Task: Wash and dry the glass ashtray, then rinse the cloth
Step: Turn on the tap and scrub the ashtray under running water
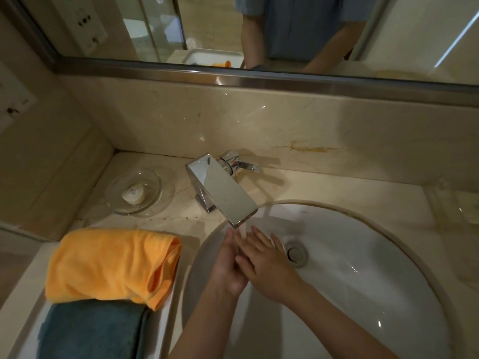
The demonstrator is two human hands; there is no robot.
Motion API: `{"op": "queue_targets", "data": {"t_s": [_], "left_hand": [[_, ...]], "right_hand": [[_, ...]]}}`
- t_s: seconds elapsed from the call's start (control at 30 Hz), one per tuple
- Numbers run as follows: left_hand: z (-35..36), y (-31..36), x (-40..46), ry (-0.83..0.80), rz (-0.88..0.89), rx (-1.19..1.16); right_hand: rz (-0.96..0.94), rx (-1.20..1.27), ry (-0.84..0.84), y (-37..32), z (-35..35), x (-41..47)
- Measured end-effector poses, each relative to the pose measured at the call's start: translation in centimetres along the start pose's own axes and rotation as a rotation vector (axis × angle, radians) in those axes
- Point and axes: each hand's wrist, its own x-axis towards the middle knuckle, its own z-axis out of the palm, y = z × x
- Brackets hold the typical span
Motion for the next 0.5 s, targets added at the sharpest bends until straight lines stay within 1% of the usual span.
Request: {"op": "queue_targets", "data": {"t_s": [0.1,0.23,0.33,0.4,0.5], "left_hand": [[0.2,0.2,-0.2,0.01,-0.005,-0.023],[0.7,0.0,-0.9,0.008,-0.051,-0.015],[0.9,0.3,-1.2,0.018,-0.092,-0.007],[1.0,0.6,-1.1,0.055,-0.091,-0.009],[1.1,0.7,-0.7,0.095,-0.091,-0.045]], "right_hand": [[-0.077,0.057,-0.095,0.8,-0.7,-0.9],[-0.1,0.074,-0.267,1.9,-2.3,-1.3],[-0.087,0.0,-0.384,3.0,-3.2,-1.3],[-0.067,-0.073,-0.394,3.5,-3.3,-1.1],[-0.094,-0.062,-0.26,3.4,-2.4,-0.3]]}}
